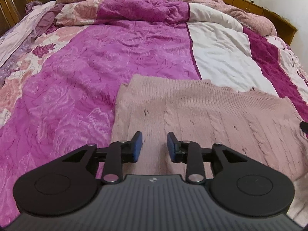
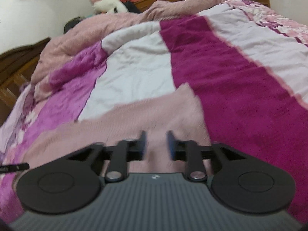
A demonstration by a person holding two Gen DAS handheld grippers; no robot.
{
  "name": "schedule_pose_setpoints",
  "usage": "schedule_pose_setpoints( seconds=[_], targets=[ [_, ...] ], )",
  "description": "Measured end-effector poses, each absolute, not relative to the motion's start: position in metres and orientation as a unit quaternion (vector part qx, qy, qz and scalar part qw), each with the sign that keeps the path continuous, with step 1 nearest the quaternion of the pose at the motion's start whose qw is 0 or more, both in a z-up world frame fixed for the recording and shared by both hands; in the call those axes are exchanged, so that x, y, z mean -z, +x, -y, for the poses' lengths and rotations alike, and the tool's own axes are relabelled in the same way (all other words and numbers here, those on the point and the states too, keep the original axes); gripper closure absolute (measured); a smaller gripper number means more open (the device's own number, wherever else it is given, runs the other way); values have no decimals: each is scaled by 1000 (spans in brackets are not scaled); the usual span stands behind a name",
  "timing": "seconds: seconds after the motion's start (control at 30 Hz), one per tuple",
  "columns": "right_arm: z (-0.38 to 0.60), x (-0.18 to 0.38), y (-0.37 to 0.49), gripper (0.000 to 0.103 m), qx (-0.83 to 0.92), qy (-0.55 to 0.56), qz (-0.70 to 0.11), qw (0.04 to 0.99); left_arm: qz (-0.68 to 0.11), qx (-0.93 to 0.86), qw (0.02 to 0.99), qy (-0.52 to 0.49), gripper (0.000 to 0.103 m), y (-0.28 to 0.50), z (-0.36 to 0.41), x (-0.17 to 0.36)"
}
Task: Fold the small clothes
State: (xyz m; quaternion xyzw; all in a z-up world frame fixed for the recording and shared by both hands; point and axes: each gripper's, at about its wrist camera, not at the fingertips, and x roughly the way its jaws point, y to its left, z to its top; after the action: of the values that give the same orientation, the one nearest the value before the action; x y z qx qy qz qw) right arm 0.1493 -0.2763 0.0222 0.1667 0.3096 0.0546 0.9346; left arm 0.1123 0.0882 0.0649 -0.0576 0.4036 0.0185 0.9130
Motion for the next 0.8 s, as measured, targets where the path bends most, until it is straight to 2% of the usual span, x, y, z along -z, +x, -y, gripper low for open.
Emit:
schedule_pose_setpoints(
  seconds=[0.03,0.13,0.23,0.5,0.7,0.8],
  targets=[
    [272,-18,148,52,-55,163,-313,934,-408,-18,911,-57,61,109,-87,-65],
    [262,-11,145,53,-54,149,-330,930,-419,-14,907,-42,55,99,-82,-63],
    [254,-11,144,54,-49,112,-335,934,-425,-12,905,-13,55,94,-75,-57],
    [277,-27,108,53,-21,159,-301,940,-411,-20,911,-9,53,68,-68,-78],
    [310,-13,92,52,16,216,-303,928,-418,-44,907,-35,49,43,-71,-83],
    [320,-2,93,50,24,246,-310,918,-420,-59,904,-50,43,35,-73,-85]
  ],
)
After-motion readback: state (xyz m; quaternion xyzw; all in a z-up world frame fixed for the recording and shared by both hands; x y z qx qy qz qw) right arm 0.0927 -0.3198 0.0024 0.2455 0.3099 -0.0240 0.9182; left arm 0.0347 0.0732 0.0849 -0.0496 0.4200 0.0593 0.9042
